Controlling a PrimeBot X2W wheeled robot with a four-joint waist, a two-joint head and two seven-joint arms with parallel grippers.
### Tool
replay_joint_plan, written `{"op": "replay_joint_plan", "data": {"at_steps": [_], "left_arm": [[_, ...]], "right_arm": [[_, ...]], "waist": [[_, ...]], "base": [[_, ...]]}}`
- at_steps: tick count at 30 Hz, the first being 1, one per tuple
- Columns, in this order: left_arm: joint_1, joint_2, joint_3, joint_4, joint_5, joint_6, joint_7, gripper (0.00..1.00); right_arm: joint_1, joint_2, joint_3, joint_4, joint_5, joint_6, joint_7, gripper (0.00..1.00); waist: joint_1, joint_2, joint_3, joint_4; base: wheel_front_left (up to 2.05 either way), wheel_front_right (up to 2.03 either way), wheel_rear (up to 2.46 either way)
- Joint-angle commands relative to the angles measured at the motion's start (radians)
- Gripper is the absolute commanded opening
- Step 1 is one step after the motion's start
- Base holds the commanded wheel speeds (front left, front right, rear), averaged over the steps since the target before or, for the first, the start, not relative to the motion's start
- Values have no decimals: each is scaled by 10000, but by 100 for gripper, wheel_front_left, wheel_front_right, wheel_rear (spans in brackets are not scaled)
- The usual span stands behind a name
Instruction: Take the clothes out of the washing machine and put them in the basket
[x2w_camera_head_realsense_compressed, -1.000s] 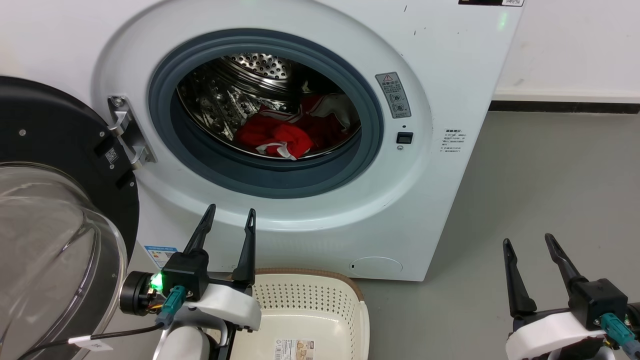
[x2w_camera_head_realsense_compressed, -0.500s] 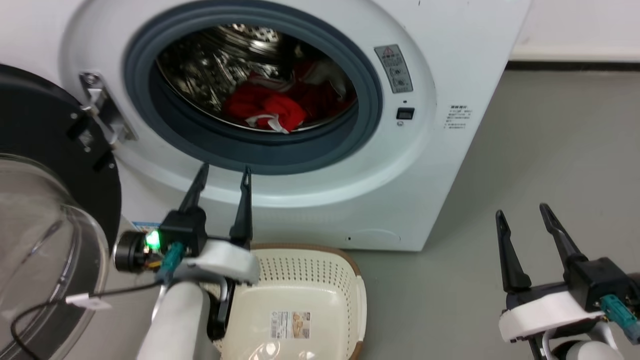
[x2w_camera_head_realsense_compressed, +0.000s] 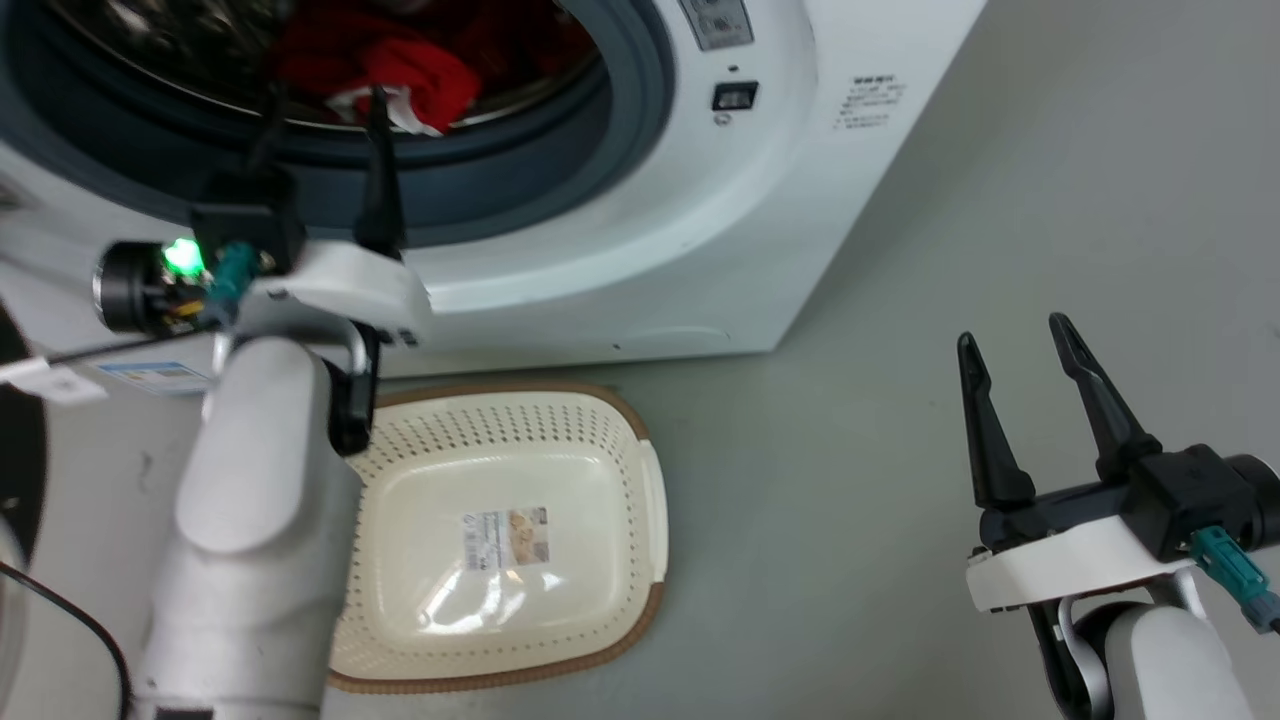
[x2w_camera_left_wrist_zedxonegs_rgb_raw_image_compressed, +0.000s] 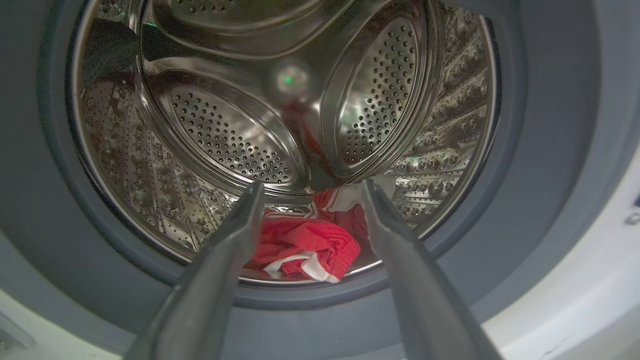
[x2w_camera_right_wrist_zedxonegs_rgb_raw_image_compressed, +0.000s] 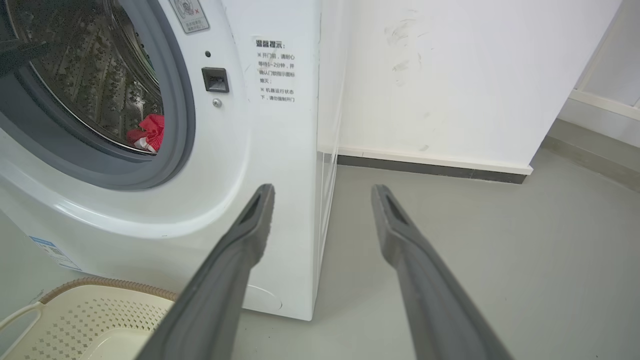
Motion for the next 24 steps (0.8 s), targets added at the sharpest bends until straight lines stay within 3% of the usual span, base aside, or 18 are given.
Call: {"op": "replay_joint_plan", "data": {"at_steps": [1,12,24], "left_arm": [[-502,213,60,320,68,-1,-25,100],[-3316,1348,9,2671,291,-258,672,100],[-6018,2427,-328,4689,349,-952,3819,100]], "right_arm": [[-247,25,85,92,85,-7,-101,100],[-1174,25,887,856,990,-7,-566,100],[-1878,25,1717,1365,1782,-7,-702,100]], "waist": [[-1,-1,927,-708],[-1,-1,2475,-1601],[-1,-1,3183,-2131]], "base": [[0,0,0],[0,0,0],[0,0,0]]}}
